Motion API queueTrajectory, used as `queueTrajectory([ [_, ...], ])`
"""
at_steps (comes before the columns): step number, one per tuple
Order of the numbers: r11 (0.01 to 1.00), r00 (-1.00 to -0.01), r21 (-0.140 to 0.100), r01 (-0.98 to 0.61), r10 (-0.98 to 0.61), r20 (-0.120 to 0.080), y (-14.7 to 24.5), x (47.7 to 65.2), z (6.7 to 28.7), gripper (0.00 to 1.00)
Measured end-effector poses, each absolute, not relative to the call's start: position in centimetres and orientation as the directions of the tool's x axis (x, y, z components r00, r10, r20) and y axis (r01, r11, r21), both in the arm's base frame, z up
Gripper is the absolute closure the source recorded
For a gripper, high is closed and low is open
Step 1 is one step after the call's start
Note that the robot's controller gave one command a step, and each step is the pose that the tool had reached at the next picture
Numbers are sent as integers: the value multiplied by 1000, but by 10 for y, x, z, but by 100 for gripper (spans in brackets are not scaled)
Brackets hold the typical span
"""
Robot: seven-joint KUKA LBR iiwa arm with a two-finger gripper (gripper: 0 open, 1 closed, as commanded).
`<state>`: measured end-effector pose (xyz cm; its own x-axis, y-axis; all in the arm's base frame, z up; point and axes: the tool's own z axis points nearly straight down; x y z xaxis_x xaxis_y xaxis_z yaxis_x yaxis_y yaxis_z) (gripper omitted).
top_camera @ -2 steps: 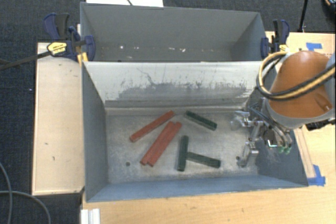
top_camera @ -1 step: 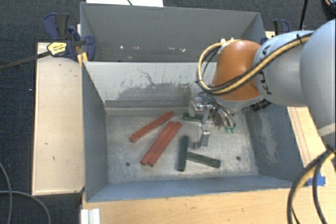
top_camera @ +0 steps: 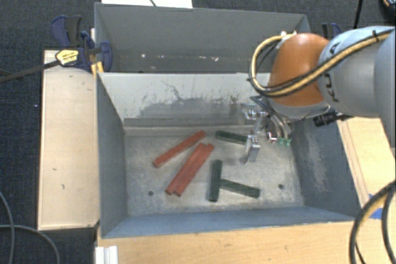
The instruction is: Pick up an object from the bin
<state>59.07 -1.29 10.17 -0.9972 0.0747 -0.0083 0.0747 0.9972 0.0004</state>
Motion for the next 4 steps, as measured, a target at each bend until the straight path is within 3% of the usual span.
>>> queueTrajectory([
  [1, 948, -948, 3, 318, 318, -7, 0, 592, 101, 0],
  [2, 867, -867, 1, 499, 499, 0, 1, 590, 70, 0],
  [3, 869, -869, 0, 495, 495, -1, 1, 591, 70, 0],
  [4, 871, -871, 0, 492, 492, -2, 1, 591, 71, 100],
])
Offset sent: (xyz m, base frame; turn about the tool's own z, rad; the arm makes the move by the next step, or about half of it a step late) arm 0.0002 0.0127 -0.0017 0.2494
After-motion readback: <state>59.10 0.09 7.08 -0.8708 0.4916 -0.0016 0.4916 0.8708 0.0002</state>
